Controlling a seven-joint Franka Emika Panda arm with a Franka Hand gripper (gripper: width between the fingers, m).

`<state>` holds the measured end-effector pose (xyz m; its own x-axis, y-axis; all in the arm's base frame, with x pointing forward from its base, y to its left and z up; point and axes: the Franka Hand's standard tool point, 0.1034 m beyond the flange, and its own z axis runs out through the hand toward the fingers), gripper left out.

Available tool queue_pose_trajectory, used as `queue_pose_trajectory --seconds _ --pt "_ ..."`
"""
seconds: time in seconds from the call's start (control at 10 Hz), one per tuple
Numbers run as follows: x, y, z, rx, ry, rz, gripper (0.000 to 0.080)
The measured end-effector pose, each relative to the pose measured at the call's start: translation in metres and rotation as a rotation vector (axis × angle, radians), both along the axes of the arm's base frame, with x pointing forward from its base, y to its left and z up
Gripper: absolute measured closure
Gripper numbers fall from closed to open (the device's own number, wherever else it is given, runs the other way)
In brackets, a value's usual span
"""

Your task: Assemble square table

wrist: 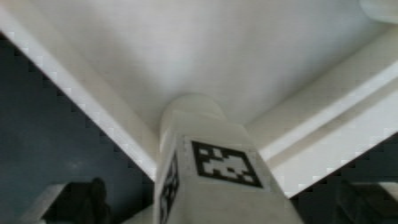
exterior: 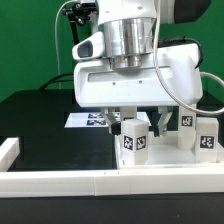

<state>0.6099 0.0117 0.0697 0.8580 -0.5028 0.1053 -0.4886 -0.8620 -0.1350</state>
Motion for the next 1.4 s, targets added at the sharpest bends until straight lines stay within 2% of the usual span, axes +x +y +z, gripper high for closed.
queue_pose_trajectory --seconds 0.1,0.6,1.2,1.4 --pt "-0.0004 0.0010 0.0002 -0.028 0.005 0.146 0.0151" --pt "-0.0048 0.0052 -0.0015 -0.094 0.038 0.590 0.0150" --pt "-0.0045 0.0015 -0.0013 -0.146 0.022 0.937 0.0150" --pt "-0.0027 0.0010 0.0001 -0.153 0.016 0.981 0.0150"
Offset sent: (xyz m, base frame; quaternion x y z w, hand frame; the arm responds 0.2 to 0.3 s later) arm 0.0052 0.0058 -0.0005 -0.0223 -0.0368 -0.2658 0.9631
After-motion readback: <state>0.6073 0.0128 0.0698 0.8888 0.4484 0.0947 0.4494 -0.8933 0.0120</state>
